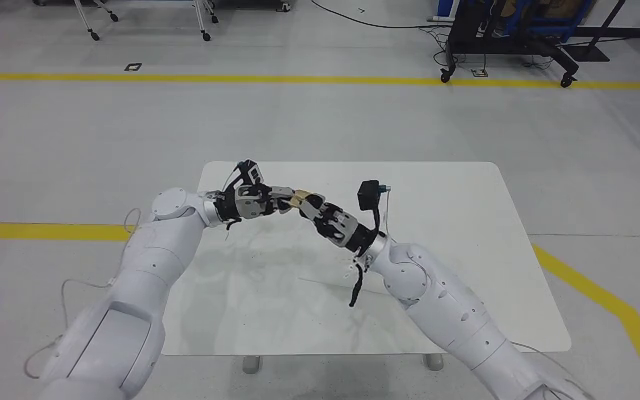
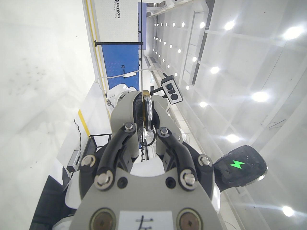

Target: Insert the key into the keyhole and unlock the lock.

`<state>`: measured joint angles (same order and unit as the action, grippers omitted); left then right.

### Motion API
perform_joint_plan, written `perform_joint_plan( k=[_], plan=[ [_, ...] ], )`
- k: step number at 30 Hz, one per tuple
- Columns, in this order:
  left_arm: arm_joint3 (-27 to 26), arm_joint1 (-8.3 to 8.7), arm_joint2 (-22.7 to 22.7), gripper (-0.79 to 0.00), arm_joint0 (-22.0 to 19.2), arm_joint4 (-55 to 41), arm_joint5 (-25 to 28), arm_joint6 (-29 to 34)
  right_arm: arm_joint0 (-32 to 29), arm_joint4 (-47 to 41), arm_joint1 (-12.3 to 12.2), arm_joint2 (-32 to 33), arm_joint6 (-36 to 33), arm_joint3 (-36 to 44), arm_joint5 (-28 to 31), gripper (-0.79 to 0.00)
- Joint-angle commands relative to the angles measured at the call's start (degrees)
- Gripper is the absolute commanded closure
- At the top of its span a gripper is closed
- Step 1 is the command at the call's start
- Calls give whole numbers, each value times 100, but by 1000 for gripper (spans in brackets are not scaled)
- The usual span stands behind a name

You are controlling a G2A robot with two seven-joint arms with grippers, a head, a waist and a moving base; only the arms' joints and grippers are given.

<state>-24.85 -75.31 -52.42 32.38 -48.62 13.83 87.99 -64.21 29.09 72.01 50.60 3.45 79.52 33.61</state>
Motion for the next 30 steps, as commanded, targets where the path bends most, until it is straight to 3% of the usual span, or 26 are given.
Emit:
perform_joint_plan(
  k=[1,17,30],
  plan=[
    [-10,-2,-11,0,5,30,0,1,-18,17,4,45,30,-3,-4,0],
    [-181,-5,-71,0,67,213,37,1,-60,-202,65,301,-43,-79,-95,0],
    [-617,133,-7,0,219,160,190,1,-425,-523,-30,900,-181,68,381,0]
  ],
)
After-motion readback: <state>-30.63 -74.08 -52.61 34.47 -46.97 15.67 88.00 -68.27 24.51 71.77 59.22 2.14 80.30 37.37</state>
